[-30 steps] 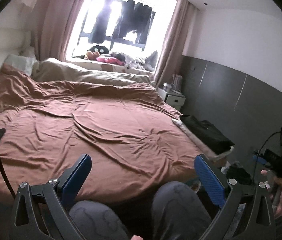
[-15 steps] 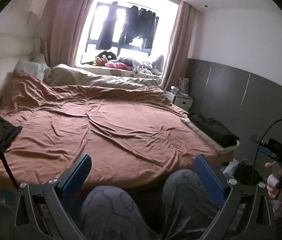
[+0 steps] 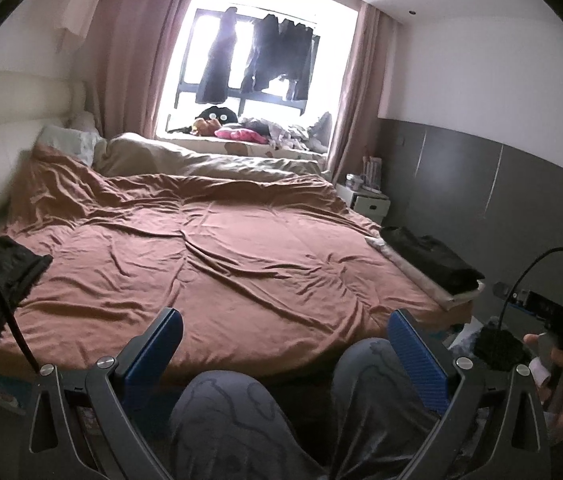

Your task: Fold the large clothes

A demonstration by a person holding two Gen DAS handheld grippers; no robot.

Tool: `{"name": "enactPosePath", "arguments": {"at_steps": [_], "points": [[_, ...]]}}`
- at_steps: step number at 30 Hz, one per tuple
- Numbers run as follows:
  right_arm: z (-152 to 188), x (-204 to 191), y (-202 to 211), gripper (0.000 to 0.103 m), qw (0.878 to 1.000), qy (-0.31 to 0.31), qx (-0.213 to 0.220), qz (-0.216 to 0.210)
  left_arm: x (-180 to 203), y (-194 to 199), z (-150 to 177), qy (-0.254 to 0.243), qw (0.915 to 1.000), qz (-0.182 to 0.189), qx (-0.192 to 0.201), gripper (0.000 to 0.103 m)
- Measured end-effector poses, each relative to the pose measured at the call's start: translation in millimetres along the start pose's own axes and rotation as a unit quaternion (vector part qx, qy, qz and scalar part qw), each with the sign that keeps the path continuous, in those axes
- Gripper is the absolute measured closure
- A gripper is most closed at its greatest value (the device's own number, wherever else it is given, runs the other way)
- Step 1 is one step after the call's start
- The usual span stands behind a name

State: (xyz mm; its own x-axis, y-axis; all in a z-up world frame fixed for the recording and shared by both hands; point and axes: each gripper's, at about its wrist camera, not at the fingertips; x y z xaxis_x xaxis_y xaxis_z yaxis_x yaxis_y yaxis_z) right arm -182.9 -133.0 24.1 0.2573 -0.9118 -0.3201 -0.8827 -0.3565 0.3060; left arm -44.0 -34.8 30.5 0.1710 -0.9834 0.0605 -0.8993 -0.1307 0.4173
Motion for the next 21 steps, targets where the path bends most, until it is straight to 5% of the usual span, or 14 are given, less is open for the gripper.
{"name": "enactPosePath", "arguments": {"at_steps": [21], "points": [[8.2, -14.8, -11.4, 0.000, 1.000, 0.013, -0.001, 0.001, -0.5, -0.7, 2.1, -0.004, 1.0000, -0.005, 0.002, 0.000]]}}
Point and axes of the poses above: each gripper's, at about its wrist camera, not at the fingertips, and y roughly against the way its jaws point, x to its right, z to its underside, and after that the axes turned 13 degrees about -z, right-handed
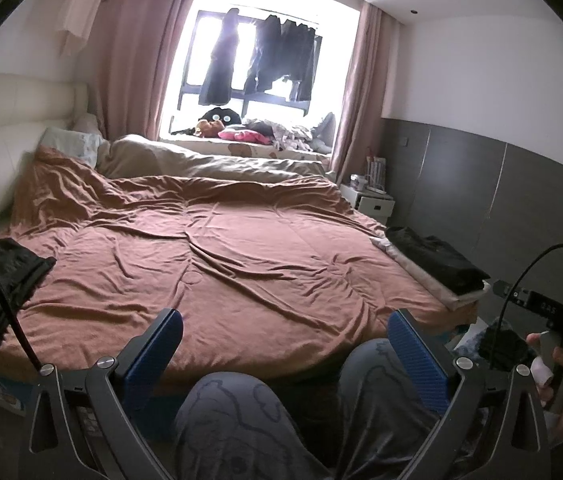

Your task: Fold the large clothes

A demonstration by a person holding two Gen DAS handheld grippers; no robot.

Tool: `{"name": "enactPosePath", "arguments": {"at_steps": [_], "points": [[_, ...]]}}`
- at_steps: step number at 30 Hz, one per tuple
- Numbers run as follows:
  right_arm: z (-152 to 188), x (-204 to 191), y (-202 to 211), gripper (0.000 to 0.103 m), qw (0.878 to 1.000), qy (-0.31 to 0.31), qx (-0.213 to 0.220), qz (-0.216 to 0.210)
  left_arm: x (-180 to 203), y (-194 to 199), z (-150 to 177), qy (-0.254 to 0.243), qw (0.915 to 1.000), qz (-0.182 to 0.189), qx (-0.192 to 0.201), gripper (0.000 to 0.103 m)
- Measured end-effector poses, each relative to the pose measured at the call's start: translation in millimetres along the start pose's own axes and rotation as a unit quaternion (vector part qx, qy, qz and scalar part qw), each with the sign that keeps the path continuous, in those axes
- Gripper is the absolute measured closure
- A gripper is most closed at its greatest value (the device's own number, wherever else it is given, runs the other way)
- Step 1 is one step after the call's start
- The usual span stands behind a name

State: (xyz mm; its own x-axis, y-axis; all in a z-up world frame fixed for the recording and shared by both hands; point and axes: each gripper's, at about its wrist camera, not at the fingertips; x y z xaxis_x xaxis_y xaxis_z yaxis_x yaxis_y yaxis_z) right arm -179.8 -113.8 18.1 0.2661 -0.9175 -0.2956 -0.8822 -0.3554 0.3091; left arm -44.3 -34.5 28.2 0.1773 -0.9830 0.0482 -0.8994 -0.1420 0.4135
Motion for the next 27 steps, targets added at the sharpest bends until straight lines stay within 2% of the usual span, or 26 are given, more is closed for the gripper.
{"name": "enactPosePath", "arguments": {"at_steps": [13, 23, 27], "points": [[-0.9, -0.7, -2.4, 0.000, 1.000, -0.004, -0.003, -0.007, 3.7, -2.0, -2.2, -0.004, 0.9999, -0.012, 0.001, 0.000], [4.3, -5.2, -0.9, 0.000, 1.000, 0.000, -0.004, -0.007, 3.5, 1.6, 0.3, -0.002, 0.9989, -0.047, 0.008, 0.000], [5.0, -7.9, -1.7, 0.000, 1.000, 0.000, -0.007, -0.007, 2.1, 0.3, 2.6, 0.001, 0.9990, -0.046, 0.003, 0.000]]}}
Point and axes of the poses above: each gripper's, at about its wrist camera, not at the fingertips, and y roughly against the way its jaws point, x to its right, z to its underside, and after that the axes turned 13 degrees about -z, right-handed
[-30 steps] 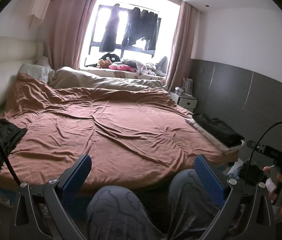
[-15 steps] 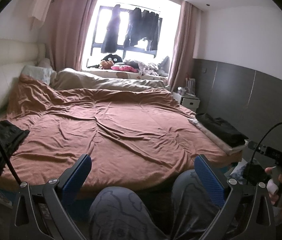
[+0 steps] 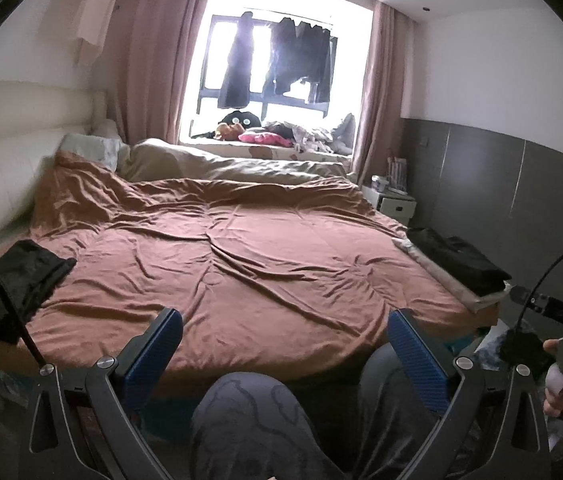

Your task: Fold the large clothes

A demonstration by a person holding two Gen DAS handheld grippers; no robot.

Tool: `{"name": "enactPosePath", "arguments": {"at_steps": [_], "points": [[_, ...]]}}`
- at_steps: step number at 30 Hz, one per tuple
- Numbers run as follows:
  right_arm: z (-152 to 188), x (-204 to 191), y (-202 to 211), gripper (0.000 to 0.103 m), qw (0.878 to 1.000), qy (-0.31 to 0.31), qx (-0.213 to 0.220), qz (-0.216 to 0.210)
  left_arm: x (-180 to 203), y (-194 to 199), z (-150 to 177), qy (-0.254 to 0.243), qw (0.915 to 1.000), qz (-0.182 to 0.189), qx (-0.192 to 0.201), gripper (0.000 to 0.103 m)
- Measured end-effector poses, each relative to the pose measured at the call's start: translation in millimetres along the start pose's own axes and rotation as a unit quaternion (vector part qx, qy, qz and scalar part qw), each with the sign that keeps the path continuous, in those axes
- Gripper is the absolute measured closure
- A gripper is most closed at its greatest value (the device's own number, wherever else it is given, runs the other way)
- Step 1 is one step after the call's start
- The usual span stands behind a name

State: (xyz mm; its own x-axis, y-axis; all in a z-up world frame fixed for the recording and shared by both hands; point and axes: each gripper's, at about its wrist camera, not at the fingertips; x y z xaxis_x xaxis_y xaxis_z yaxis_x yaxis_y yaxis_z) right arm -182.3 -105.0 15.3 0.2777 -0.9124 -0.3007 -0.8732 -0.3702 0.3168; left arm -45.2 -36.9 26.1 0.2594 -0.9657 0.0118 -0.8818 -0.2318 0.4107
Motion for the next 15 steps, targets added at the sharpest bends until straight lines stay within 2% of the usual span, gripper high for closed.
{"name": "enactPosePath", "arguments": {"at_steps": [15], "points": [[3.0, -2.8, 0.9, 0.000, 1.000, -0.003, -0.004, 0.001, 4.5, 1.9, 6.1, -0.003, 1.0000, 0.000, -0.004, 0.000]]}}
Point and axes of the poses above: each gripper's, at about its wrist camera, not at the fingertips, and y roughly against the way its jaws point, x to its right, z to its underside, and after that the axes turned 13 degrees about -z, right-handed
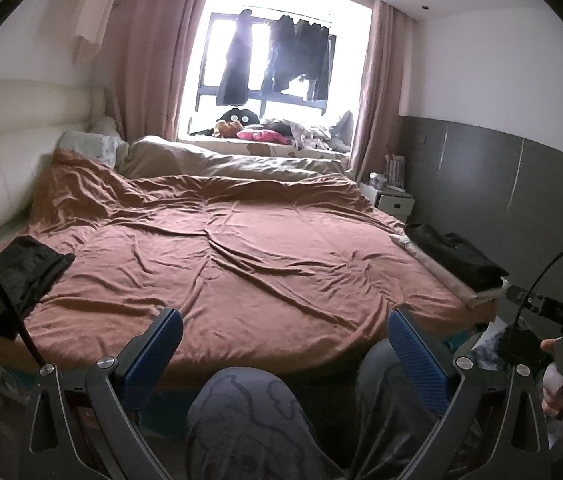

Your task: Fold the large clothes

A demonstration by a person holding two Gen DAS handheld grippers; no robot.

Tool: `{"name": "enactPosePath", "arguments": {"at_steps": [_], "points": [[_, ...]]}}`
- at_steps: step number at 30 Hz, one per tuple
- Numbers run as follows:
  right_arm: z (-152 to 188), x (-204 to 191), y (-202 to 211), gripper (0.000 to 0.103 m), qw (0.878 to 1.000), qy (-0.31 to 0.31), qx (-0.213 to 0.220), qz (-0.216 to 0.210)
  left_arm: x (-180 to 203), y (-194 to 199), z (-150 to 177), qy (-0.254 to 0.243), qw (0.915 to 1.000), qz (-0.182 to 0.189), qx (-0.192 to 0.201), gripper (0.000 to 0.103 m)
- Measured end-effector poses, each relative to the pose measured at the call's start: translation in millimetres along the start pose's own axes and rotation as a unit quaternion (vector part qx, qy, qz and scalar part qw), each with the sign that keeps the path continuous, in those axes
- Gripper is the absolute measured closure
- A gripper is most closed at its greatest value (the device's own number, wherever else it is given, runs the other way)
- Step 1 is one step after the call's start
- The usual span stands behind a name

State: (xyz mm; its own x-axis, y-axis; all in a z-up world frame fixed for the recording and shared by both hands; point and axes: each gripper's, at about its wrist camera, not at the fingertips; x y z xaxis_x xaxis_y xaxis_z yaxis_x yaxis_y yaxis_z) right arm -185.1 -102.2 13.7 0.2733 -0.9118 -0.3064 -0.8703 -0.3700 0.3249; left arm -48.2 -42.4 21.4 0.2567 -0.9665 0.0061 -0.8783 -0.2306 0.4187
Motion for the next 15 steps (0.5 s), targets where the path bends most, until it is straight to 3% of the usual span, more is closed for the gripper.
{"name": "enactPosePath", "arguments": {"at_steps": [15], "points": [[2.7, -0.5, -2.9, 0.000, 1.000, -0.003, -0.014, 0.000, 7.2, -2.0, 3.5, -0.004, 1.0000, 0.004, -0.001, 0.000]]}}
Point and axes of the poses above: each gripper's, at about its wrist camera, not at the fingertips, and y roughly against the way its jaws point, x to its right, z to its underside, and after that the axes turned 13 degrees about -z, right-handed
